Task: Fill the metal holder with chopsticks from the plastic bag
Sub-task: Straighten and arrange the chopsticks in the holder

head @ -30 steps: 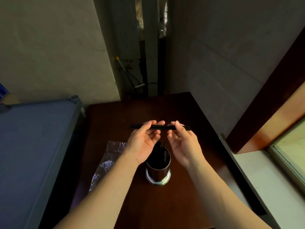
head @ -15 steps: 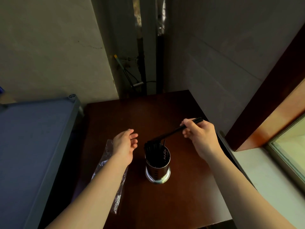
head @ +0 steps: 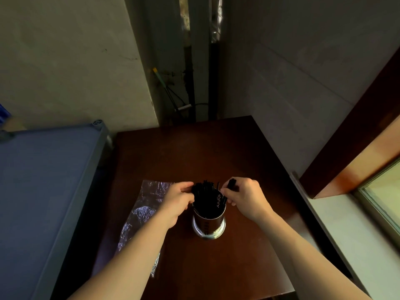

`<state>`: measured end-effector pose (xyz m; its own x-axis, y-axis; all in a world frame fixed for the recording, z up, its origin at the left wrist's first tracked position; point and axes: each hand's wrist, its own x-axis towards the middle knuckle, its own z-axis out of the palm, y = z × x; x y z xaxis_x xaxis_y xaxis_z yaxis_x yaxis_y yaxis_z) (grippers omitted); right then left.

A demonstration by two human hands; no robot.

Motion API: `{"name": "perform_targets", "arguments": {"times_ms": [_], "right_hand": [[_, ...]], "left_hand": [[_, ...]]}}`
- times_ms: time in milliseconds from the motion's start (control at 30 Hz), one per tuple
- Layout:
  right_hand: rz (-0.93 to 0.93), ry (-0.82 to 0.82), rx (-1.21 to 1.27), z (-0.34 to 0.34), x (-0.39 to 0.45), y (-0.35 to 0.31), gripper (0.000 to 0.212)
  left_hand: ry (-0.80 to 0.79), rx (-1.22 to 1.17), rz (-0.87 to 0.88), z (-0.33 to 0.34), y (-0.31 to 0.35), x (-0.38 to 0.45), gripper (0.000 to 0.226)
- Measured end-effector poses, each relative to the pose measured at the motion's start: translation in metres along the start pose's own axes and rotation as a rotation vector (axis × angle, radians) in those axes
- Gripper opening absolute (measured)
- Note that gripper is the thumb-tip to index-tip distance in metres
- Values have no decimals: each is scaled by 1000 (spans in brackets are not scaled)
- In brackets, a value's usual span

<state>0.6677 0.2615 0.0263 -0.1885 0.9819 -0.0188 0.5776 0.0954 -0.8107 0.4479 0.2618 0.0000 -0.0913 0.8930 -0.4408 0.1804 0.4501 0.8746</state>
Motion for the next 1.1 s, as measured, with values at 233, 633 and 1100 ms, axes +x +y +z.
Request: {"name": "perform_targets", "arguments": {"times_ms": [233,633,1100], "right_hand": [[24,33,-112,27,1,17,3],[96,19,-119,43,5,29,19],[60,211,52,24,-12,8,61]], "left_hand": [[-198,180,-18,-7,0,-15,93],[-32,237,114,0,-13,-5,69],[242,546,387,16,0,-3,35]]}}
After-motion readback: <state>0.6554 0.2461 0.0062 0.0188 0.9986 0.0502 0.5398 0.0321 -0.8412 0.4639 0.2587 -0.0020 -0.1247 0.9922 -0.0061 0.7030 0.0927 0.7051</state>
